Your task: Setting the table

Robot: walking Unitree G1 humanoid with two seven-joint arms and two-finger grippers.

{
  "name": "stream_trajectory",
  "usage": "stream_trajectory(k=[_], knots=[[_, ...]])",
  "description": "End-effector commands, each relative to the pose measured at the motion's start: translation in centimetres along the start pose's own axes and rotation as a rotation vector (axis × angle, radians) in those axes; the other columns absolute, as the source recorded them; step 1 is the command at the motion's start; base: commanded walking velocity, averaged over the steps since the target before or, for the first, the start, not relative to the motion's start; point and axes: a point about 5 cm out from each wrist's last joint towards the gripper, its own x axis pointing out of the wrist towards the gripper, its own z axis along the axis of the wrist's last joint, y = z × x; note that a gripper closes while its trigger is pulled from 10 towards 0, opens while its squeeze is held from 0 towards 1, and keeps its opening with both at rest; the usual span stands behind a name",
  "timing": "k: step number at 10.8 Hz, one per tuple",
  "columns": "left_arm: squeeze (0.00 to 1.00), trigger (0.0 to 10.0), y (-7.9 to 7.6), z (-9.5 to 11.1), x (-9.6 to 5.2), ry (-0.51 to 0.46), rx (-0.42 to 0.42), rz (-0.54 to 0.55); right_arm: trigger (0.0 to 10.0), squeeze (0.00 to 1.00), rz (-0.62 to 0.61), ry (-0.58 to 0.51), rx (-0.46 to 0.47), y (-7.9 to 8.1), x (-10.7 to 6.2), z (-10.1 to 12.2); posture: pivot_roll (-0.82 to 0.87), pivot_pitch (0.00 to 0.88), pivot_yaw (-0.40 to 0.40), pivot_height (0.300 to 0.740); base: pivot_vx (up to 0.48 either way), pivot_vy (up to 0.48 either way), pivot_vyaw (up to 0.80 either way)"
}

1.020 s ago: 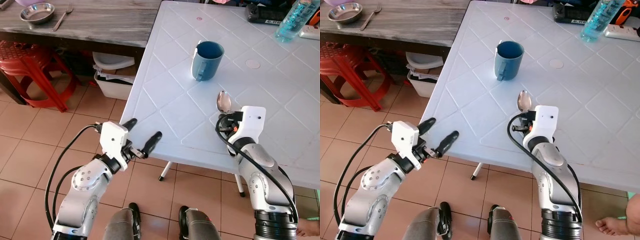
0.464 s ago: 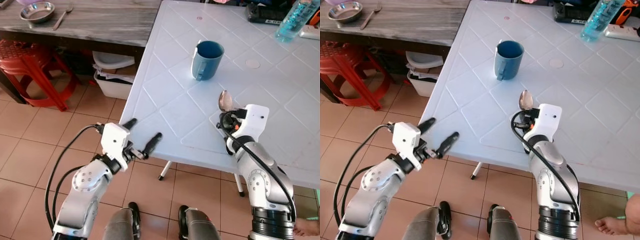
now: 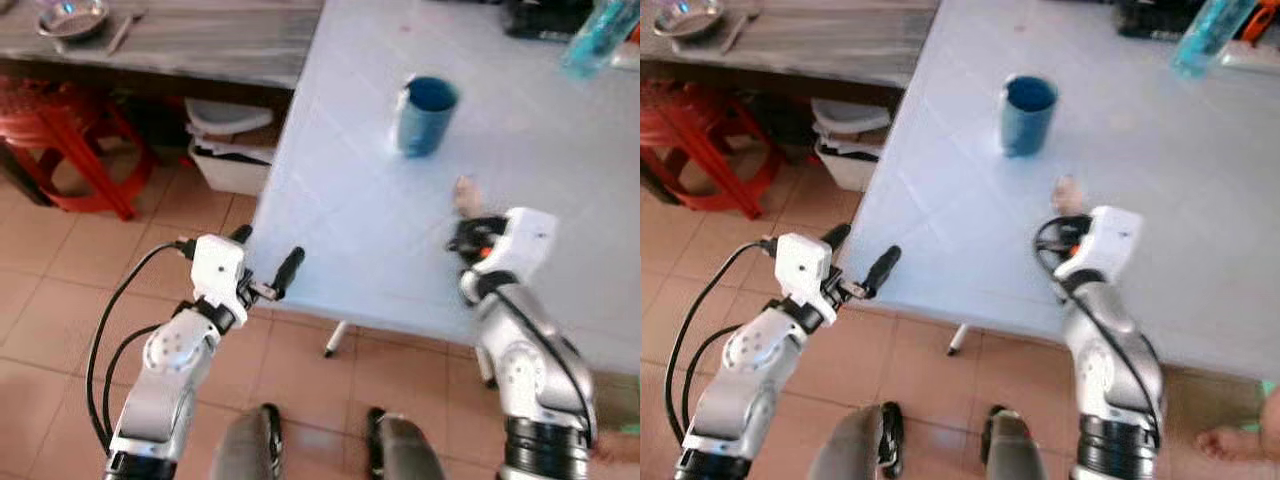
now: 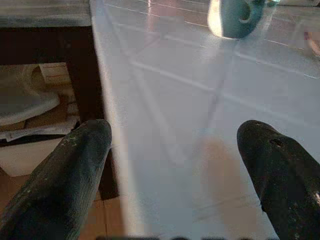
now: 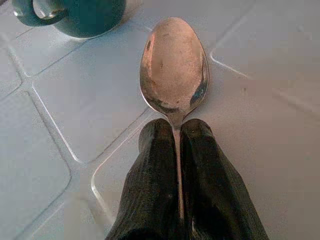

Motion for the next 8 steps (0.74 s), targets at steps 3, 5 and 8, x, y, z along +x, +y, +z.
stream_trajectory(k=[3, 5, 8], knots=[[0.00, 10.0, 0.5, -0.4, -0.1, 0.009, 0.005, 0.034, 3.6, 0.00, 0.033, 0.088, 0.014, 1.2, -0.3, -2.2, -0.07, 0.241, 0.036, 0.740, 0.000, 0.480, 0.00], [0.00, 10.0, 0.7, -0.3, 0.0, 0.005, 0.019, 0.053, 10.0, 0.00, 0.048, 0.051, -0.010, 1.6, 0.0, -1.7, -0.07, 0.238, 0.036, 0.740, 0.000, 0.480, 0.00], [0.00, 10.0, 0.7, -0.4, 0.3, -0.003, 0.009, 0.065, 10.0, 0.00, 0.075, -0.088, -0.114, 2.3, 0.3, 0.3, -0.07, 0.228, 0.037, 0.740, 0.000, 0.440, 0.00]])
